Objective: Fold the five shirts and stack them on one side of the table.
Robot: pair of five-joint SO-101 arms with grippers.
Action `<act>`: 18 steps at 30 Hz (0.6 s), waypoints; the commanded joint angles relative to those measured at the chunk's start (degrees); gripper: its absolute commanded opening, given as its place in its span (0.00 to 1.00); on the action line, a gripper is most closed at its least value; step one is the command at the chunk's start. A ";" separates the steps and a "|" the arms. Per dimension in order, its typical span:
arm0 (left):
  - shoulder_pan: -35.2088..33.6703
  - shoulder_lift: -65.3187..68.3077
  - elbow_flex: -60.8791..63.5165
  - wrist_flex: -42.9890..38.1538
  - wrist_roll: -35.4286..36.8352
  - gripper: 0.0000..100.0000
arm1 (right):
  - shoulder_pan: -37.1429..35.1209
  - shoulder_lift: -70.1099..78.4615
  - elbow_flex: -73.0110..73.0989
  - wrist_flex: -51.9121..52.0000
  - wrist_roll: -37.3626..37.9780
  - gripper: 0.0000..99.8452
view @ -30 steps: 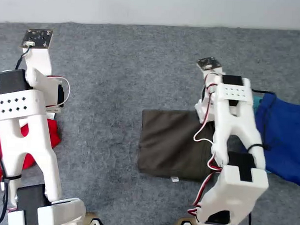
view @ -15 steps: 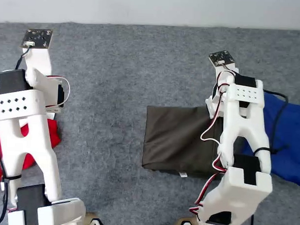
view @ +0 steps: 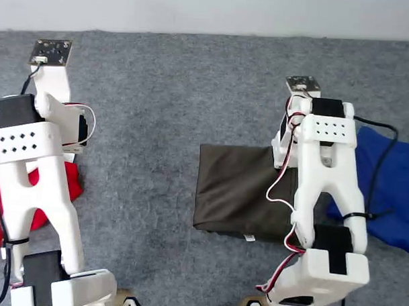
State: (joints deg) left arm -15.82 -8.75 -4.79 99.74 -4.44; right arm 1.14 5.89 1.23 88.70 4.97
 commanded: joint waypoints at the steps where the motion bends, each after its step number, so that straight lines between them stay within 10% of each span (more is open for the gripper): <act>1: -0.18 -2.29 -0.31 0.62 -0.53 0.01 | -0.66 2.51 0.26 -0.22 -2.55 0.31; 18: -0.26 -2.29 -0.31 0.62 -0.53 0.01 | -2.24 21.23 0.35 -8.04 3.34 0.02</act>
State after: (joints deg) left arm -15.82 -8.75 -4.79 99.74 -4.44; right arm -0.70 27.08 1.76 82.90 5.23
